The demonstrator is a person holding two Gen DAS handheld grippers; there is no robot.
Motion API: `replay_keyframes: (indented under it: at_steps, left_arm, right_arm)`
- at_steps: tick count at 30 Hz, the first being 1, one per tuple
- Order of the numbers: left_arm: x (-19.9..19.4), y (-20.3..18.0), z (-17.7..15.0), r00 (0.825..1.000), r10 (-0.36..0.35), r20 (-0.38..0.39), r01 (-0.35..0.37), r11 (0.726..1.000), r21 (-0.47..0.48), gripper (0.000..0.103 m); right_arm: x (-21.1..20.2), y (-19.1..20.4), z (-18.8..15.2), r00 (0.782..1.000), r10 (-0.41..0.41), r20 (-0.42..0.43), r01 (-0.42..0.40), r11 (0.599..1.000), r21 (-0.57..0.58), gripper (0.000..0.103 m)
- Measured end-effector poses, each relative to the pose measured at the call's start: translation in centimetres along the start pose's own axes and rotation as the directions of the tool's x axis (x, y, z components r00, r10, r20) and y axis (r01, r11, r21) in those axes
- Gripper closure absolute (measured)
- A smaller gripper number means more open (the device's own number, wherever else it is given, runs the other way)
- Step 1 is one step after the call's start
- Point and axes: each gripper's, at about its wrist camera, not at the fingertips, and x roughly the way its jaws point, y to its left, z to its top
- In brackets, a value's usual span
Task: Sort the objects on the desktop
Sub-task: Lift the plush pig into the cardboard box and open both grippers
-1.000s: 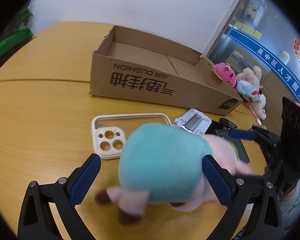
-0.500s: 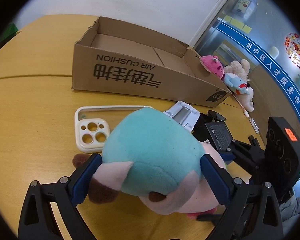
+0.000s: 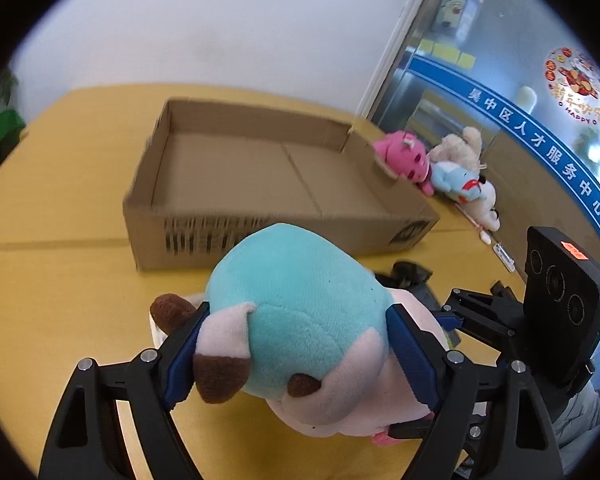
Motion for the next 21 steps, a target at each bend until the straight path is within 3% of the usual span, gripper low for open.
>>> replay_keyframes:
  at_steps: [6, 12, 17, 21]
  left_arm:
    - [-1.1, -1.8, 7.3, 0.995, 0.02, 0.101, -0.033, 0.991, 0.127, 0.018]
    - [-1.9, -2.1, 15.1, 0.977, 0.042, 0.208, -0.092, 0.968, 0.234, 0.021]
    - [-0.6, -0.9, 20.0, 0.977, 0.054, 0.207, -0.113, 0.951, 0.286, 0.021]
    - [1.4, 1.7, 23.0, 0.982, 0.045, 0.186, -0.094, 0.959, 0.268, 0.021]
  right_arm:
    - [-2.6, -1.4, 5.0, 0.994, -0.036, 0.104, 0.035, 0.999, 0.012, 0.017]
    - [-4.2, -1.8, 10.9, 0.978, -0.075, 0.193, 0.077, 0.997, -0.002, 0.017]
    - [-3.8, -3.9, 15.8, 0.97, -0.079, 0.229, 0.07, 0.996, 0.048, 0.019]
    - [-3.0, -6.5, 18.9, 0.968, -0.07, 0.242, 0.046, 0.993, 0.105, 0.02]
